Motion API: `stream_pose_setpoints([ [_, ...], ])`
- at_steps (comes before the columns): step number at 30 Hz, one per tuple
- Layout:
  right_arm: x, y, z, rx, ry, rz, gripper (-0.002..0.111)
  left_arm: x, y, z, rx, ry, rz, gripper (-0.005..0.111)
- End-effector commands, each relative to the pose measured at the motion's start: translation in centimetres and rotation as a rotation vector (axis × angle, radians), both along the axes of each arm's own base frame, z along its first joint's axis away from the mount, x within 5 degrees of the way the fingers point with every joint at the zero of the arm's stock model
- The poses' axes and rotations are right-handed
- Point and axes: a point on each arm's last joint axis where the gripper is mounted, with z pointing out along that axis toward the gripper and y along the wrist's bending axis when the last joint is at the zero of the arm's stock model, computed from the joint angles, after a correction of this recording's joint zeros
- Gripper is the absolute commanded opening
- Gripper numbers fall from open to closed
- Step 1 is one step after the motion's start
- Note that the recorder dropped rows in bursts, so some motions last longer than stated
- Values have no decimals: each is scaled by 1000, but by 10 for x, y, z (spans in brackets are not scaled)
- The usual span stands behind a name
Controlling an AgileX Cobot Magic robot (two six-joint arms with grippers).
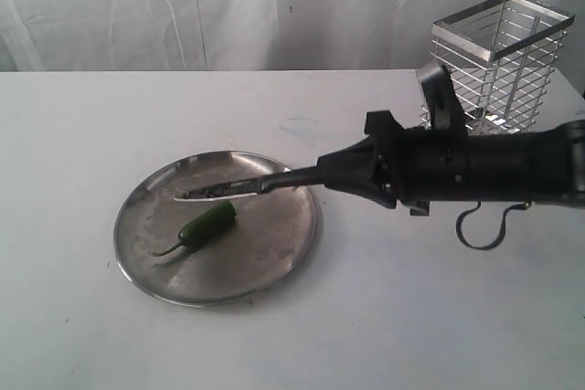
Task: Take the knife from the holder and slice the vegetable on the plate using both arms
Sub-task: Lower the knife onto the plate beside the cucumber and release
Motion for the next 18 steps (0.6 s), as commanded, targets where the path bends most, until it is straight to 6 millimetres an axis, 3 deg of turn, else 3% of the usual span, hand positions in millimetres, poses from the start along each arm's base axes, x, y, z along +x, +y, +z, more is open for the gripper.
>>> stream_pose_setpoints([
  [1, -10, -2, -10, -38, -34, 21, 0, 0, 0, 0, -7, -8, -6, 0],
  [7, -16, 2, -5, 33, -85, 99, 0, 0, 0, 0, -7, -8, -6, 0],
  [12, -12, 1, -24, 3, -24, 82, 0, 0, 0, 0, -7, -8, -6, 0],
  [18, -14, 6, -53, 109, 101, 144, 0, 0, 0, 0, -7, -8, -6, 0],
])
